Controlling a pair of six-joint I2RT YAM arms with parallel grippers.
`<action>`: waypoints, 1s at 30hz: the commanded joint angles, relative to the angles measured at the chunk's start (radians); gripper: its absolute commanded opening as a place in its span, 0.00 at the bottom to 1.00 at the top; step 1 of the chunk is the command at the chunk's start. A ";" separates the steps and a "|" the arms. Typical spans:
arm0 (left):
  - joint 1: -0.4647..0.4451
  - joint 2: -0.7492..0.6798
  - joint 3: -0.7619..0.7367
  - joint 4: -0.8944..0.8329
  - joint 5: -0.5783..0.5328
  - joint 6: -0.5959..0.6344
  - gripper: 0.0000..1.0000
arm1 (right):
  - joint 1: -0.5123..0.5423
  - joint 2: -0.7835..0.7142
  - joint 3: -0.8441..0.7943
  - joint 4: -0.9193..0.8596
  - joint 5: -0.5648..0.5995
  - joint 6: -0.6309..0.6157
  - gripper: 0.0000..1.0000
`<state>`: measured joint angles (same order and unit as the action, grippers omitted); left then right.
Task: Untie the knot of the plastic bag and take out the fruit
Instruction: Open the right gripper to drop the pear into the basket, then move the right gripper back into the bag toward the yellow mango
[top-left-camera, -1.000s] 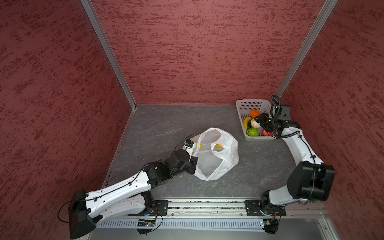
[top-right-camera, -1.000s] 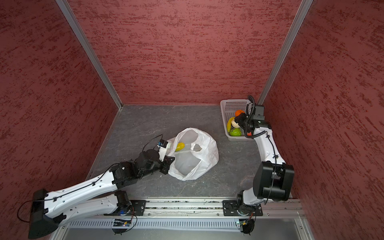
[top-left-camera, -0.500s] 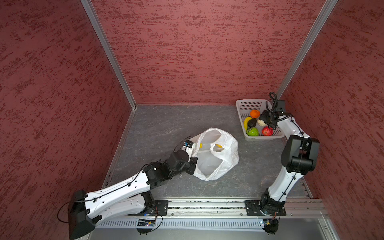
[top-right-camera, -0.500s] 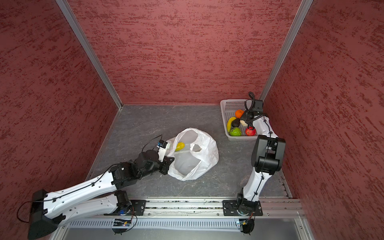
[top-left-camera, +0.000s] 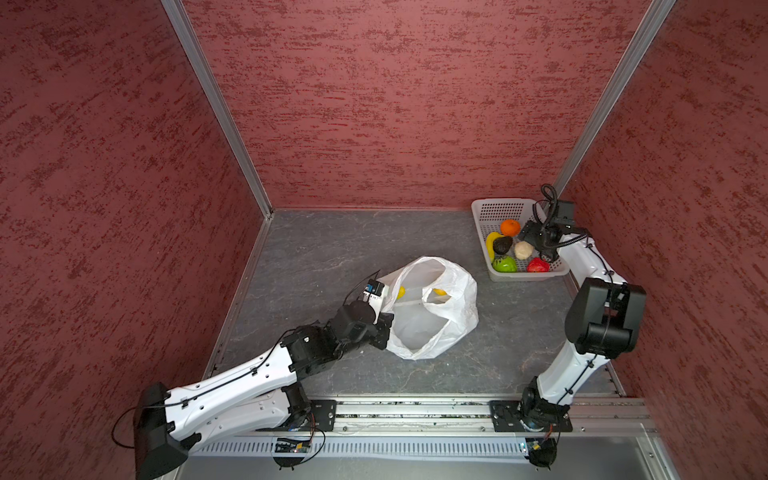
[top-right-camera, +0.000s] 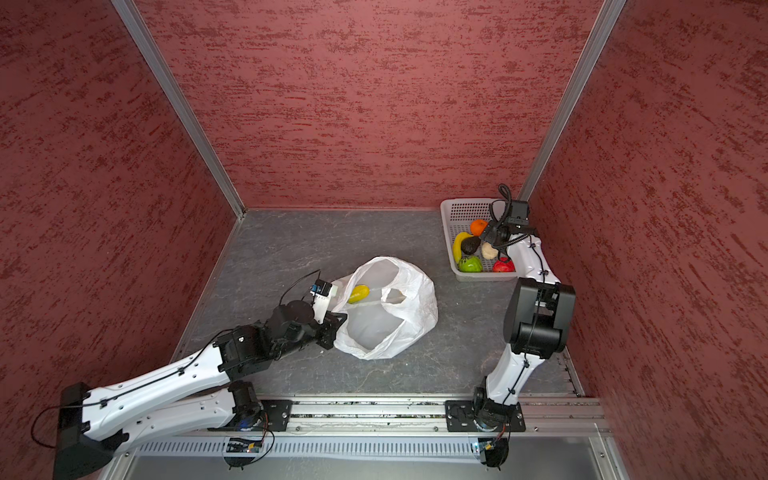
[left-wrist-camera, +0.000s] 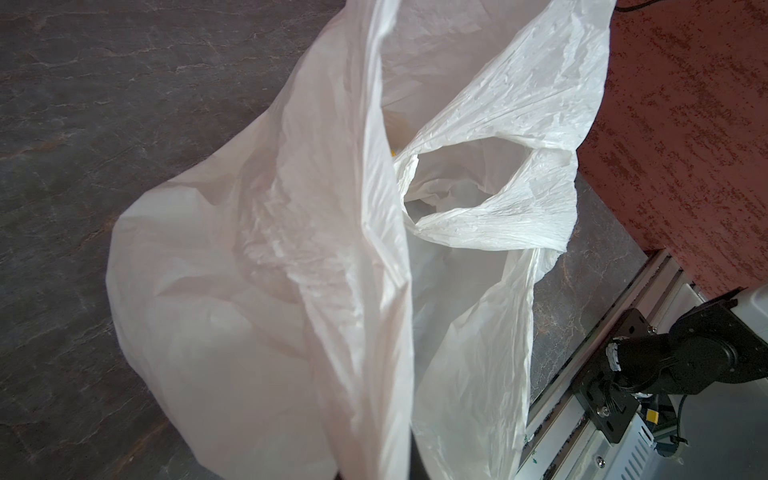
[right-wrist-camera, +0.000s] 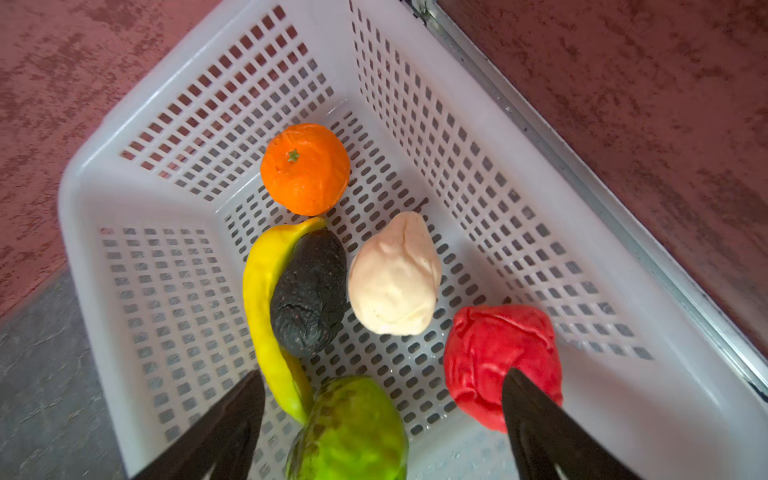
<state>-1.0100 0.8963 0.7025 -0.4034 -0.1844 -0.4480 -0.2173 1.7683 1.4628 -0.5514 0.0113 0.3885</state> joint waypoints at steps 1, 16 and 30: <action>-0.002 -0.015 -0.003 -0.006 -0.009 0.009 0.00 | 0.030 -0.106 -0.045 -0.016 -0.056 0.014 0.91; -0.016 -0.010 -0.001 0.010 -0.027 0.011 0.00 | 0.269 -0.567 -0.210 -0.177 -0.247 0.140 0.93; -0.018 0.013 0.023 0.002 -0.027 0.019 0.00 | 0.727 -0.685 -0.182 -0.221 -0.298 0.331 0.99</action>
<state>-1.0222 0.9058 0.7029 -0.4030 -0.2020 -0.4431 0.4404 1.1198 1.2858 -0.7856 -0.2733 0.6487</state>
